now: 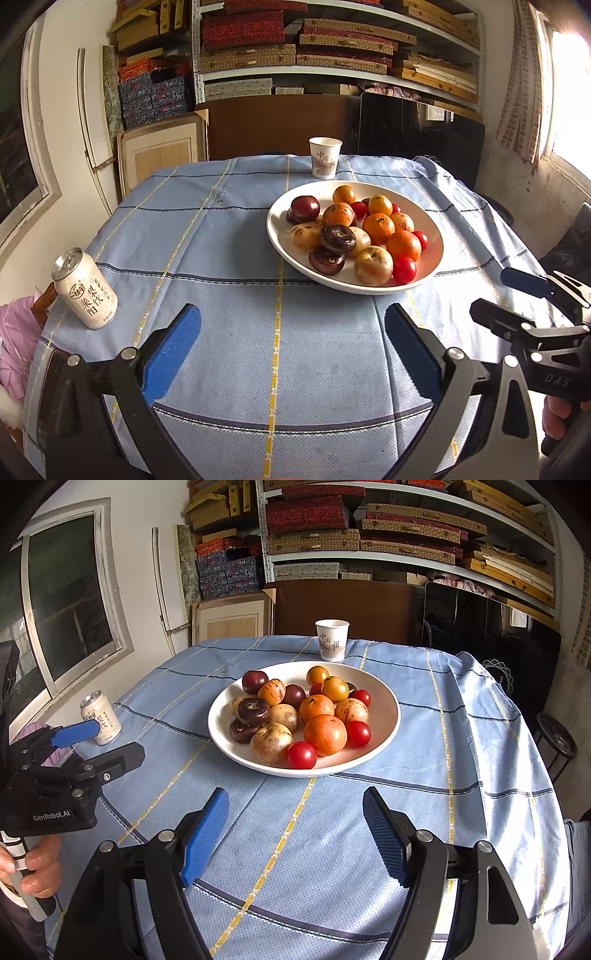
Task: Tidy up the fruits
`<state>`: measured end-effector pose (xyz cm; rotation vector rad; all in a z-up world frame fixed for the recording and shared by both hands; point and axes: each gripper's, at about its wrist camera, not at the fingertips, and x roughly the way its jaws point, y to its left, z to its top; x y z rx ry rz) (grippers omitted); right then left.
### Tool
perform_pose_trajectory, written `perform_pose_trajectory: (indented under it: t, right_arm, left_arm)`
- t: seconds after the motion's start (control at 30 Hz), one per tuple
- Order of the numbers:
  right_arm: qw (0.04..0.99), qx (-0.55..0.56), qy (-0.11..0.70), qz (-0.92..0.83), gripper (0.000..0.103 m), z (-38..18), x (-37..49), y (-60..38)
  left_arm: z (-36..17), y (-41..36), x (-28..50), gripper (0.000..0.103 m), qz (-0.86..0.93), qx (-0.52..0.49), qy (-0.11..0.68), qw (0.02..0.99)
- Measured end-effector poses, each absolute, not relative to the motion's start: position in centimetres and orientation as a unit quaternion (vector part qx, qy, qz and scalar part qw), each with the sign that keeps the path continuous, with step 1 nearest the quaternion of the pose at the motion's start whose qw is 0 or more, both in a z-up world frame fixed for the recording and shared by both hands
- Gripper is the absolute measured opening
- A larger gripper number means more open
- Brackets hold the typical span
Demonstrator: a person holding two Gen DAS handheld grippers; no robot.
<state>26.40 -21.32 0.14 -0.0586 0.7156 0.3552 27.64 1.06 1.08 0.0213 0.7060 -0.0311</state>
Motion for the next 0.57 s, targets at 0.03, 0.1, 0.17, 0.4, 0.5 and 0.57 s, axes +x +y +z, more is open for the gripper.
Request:
perform_pose_trajectory:
  t: [0.03, 0.1, 0.17, 0.4, 0.5, 0.57]
  right_arm:
    - [0.921, -0.028, 0.348, 0.173, 0.076, 0.15, 26.41, -21.31]
    - [0.921, -0.028, 0.348, 0.173, 0.076, 0.12, 26.39, -21.3]
    - [0.921, -0.029, 0.349, 0.173, 0.076, 0.11, 26.4, -21.3]
    - [0.92, -0.029, 0.352, 0.172, 0.076, -0.14, 26.43, -21.34]
    - [0.919, -0.028, 0.353, 0.172, 0.076, -0.18, 26.42, -21.35]
    - [0.919, -0.027, 0.353, 0.171, 0.076, -0.28, 26.44, -21.43]
  left_arm:
    - [1.03, 1.12, 27.69, 0.098, -0.015, 0.009, 0.347, 0.938]
    - [1.01, 1.21, 27.76, 0.098, -0.015, 0.008, 0.348, 0.937]
    - [0.97, 1.17, 27.78, 0.098, -0.015, 0.008, 0.348, 0.937]
    - [1.07, 0.81, 27.7, 0.098, -0.013, 0.019, 0.343, 0.939]
    - [0.94, 0.68, 27.69, 0.098, -0.014, 0.021, 0.344, 0.939]
    - [0.87, 0.67, 27.67, 0.098, -0.014, 0.019, 0.344, 0.939]
